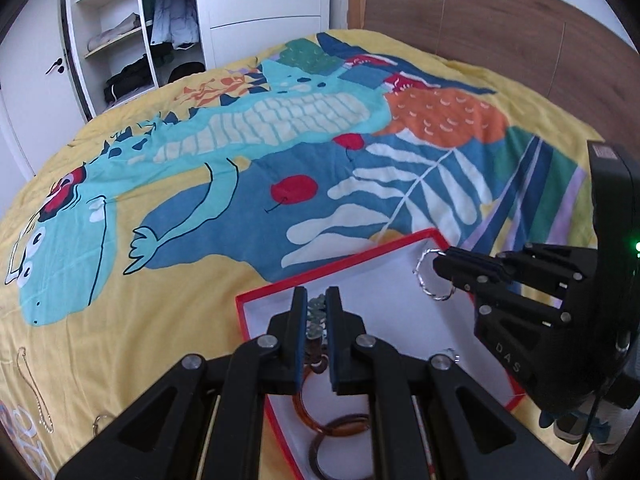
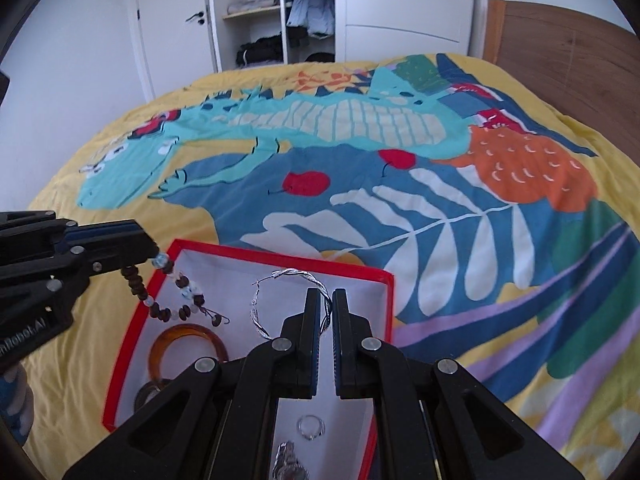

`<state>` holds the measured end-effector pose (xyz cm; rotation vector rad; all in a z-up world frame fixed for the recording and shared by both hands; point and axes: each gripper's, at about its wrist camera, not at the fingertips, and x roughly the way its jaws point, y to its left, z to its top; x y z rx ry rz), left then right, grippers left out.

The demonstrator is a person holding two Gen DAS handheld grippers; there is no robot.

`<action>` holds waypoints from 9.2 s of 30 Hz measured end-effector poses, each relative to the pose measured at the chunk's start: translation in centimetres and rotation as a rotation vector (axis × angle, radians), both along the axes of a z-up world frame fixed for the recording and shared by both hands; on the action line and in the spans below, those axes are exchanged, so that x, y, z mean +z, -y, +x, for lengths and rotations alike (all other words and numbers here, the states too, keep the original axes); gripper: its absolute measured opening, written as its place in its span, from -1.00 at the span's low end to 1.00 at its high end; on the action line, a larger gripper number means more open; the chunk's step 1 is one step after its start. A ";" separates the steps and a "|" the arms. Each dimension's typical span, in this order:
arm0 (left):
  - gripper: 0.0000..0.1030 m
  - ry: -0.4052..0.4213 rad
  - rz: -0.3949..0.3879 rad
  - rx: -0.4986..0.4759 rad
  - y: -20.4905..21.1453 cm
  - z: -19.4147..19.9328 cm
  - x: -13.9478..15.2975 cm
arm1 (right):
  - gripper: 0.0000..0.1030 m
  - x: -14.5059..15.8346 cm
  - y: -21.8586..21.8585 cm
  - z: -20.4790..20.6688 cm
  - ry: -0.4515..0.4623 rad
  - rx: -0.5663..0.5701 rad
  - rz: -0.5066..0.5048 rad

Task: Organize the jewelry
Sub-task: 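Lower both held items into the red box and open both tools, then withdraw both tools from the box back over the remaining jewelry, then grasp the second twisted silver hoop with the left tool while the right tool grasps the small silver ring, then carry the twisted hoop and small ring into the red box with both tools, then open both tools to release the items and lift out of the box, then move both tools back over the chain necklace and bronze bangle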

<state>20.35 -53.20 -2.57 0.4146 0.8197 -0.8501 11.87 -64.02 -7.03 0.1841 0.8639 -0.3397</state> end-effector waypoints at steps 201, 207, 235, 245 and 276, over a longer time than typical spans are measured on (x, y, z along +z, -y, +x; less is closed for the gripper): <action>-0.92 -0.249 0.056 -0.004 1.4 -0.3 -6.3 | -0.61 -4.5 -2.6 -4.2 -0.057 0.007 0.138; -0.92 -0.221 0.112 -0.015 3.2 0.5 -8.6 | -0.61 -6.2 -2.5 -3.9 -0.110 0.064 0.114; -0.45 -0.182 0.045 -0.039 -2.4 -3.2 -2.3 | -0.18 -0.5 -4.5 -10.9 -0.034 0.013 0.100; -0.45 -0.110 0.078 0.033 -13.1 -8.2 0.9 | -0.10 3.2 -9.2 -17.8 -0.004 -0.054 0.122; -0.44 0.143 0.015 0.249 -36.5 -18.2 8.3 | 0.05 11.4 -22.6 -24.1 0.097 -0.010 0.072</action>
